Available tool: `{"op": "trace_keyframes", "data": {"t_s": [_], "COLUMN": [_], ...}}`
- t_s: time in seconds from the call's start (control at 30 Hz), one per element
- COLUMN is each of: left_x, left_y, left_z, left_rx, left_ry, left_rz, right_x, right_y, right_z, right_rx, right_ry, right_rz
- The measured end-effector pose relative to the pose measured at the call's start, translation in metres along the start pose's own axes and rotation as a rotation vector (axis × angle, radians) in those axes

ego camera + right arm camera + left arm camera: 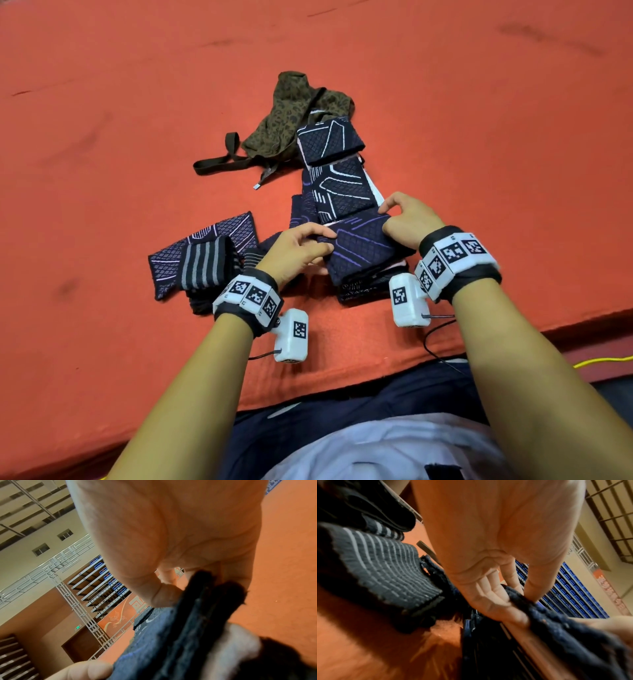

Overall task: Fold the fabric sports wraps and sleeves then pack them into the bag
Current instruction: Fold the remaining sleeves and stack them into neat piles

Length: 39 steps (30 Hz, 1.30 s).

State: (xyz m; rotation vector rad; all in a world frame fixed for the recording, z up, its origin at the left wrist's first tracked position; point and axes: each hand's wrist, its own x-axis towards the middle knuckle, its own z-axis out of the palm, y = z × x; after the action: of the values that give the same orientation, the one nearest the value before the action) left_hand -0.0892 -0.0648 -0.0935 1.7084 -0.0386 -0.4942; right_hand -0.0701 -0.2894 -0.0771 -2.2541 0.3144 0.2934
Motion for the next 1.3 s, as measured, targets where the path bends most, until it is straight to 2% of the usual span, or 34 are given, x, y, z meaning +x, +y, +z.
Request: {"op": "trace_keyframes", "data": {"t_s": [0.1, 0.2, 0.3, 0.37, 0.43, 0.53, 0.6, 0.77, 0.87, 1.0, 1.13, 1.3], "left_x": [0.002, 0.01, 0.017, 0.021, 0.026, 0.031, 0.033, 0.033, 0.035, 0.038, 0.033, 0.021], "left_y": [0.001, -0.002, 0.001, 0.01, 0.018, 0.019, 0.014, 0.0, -0.003, -0.001, -0.002, -0.012], "left_z": [0.001, -0.001, 0.0, 0.006, 0.015, 0.024, 0.025, 0.025, 0.025, 0.008, -0.029, -0.061], "left_rx": [0.136, 0.36, 0.57, 0.667, 0.716, 0.745, 0.744, 0.702, 0.568, 0.389, 0.52, 0.885], "left_ry": [0.007, 0.025, 0.1, 0.158, 0.127, 0.032, 0.024, 0.051, 0.078, 0.164, 0.322, 0.207], "left_rz": [0.042, 0.096, 0.15, 0.186, 0.208, 0.163, 0.134, 0.163, 0.119, 0.07, 0.024, -0.205], "right_x": [0.001, 0.0, -0.001, -0.003, -0.004, -0.002, 0.0, 0.007, 0.008, 0.007, 0.005, 0.005], "right_y": [0.001, -0.002, -0.006, -0.011, -0.019, -0.019, -0.013, -0.004, -0.004, -0.023, -0.059, -0.094], "right_z": [-0.002, -0.001, 0.003, 0.007, 0.01, 0.022, 0.028, 0.031, 0.032, 0.024, 0.029, 0.066], "right_rx": [-0.052, -0.205, -0.294, -0.24, -0.171, -0.218, -0.22, -0.1, -0.099, -0.264, -0.341, -0.436], "right_ry": [-0.015, 0.0, 0.093, 0.193, 0.14, -0.085, -0.077, 0.003, 0.006, -0.067, -0.136, -0.246], "right_rz": [0.028, 0.051, 0.028, -0.072, -0.172, -0.174, -0.137, -0.019, -0.002, -0.074, -0.205, -0.292]}}
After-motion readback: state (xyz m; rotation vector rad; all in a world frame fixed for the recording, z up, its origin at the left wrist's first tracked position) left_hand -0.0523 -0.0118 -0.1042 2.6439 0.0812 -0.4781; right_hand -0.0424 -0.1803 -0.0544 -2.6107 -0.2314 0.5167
